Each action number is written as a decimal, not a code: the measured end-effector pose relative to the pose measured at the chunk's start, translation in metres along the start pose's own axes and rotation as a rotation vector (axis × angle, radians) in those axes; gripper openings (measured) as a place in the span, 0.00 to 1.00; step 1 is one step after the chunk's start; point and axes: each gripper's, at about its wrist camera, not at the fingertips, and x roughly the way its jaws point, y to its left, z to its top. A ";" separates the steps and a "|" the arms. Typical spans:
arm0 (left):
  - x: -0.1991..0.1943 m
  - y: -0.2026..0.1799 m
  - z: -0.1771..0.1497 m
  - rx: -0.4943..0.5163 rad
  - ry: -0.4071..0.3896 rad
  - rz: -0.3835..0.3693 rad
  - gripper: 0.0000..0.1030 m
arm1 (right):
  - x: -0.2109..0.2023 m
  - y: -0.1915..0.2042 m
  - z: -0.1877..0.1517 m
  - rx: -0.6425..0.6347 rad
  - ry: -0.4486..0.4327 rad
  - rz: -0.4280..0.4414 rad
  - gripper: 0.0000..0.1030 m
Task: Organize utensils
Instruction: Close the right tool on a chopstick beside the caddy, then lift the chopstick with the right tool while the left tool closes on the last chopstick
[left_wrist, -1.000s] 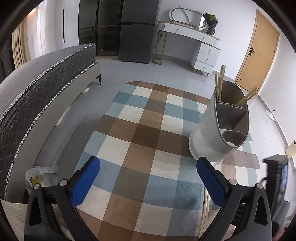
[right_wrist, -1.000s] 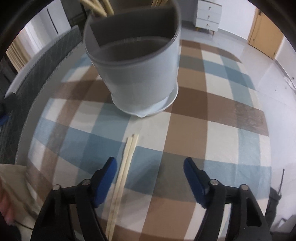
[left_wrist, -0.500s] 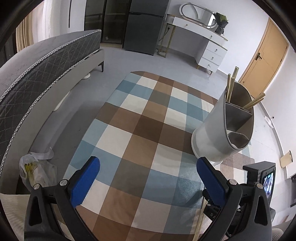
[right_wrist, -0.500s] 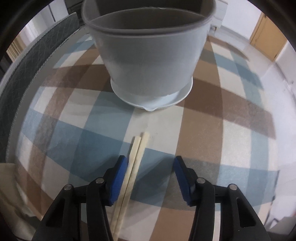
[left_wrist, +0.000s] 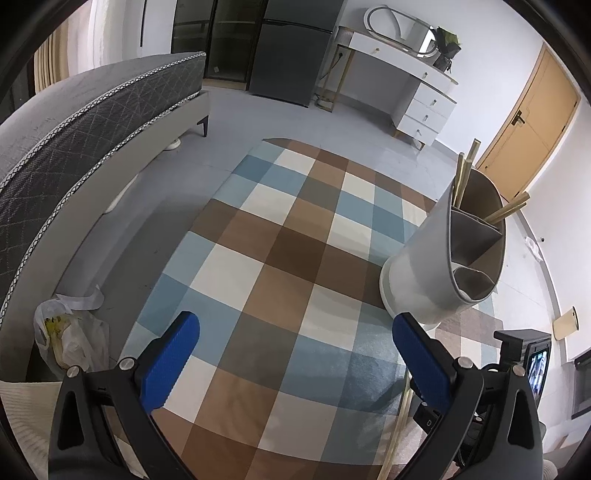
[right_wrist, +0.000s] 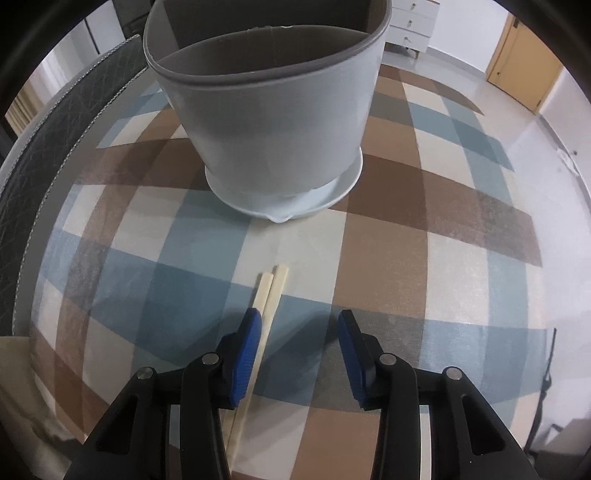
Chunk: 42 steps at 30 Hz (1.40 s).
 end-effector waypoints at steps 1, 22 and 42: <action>0.000 0.001 0.000 -0.004 0.002 -0.001 0.98 | 0.000 0.000 0.000 0.003 0.001 -0.005 0.39; 0.014 0.008 -0.003 -0.002 0.043 0.040 0.98 | 0.013 0.006 0.029 -0.032 -0.035 0.011 0.06; 0.033 -0.016 -0.042 0.216 0.131 0.088 0.98 | -0.068 -0.082 0.009 0.260 -0.243 0.272 0.05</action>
